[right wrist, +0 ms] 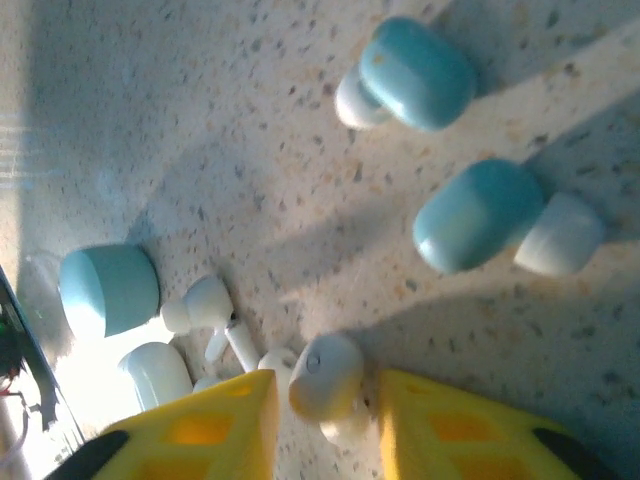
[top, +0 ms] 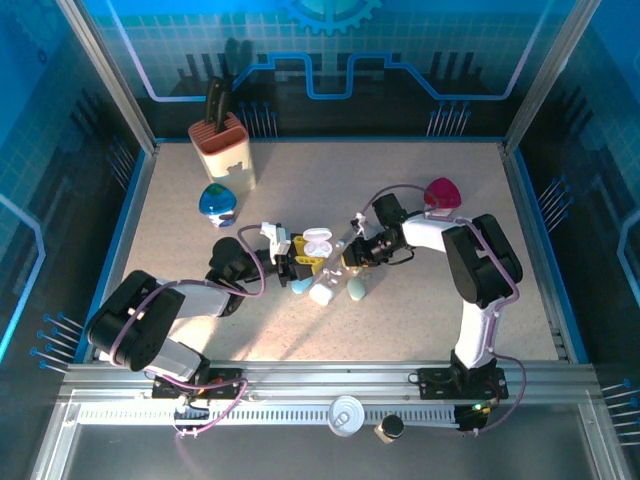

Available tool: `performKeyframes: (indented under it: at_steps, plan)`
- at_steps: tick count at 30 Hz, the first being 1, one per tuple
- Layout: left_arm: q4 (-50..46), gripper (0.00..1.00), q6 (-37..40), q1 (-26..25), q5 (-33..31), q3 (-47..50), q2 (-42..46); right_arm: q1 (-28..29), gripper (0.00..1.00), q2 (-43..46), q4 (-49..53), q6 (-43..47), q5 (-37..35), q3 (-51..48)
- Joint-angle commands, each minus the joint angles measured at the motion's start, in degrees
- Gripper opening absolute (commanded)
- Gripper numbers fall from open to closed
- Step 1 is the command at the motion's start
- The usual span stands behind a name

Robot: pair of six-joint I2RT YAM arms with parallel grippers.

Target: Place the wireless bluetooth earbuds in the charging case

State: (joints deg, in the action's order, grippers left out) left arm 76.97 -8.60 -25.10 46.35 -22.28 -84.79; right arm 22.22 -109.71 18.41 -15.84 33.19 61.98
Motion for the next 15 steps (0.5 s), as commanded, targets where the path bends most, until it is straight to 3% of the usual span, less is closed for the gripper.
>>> performKeyframes:
  at_steps: [1,10,15]
  plan:
    - [0.6,0.38,1.5,0.4,1.2,0.9,0.9,0.2,0.37,3.0,0.1,-0.9,-0.5,-0.3]
    - [1.0,0.37,1.2,0.4,1.2,1.2,1.1,0.6,0.43,-1.4,4.2,2.3,-2.0,6.0]
    - [0.2,0.37,2.0,0.6,0.4,2.2,2.4,2.6,0.41,-0.4,6.6,-1.2,-9.3,6.1]
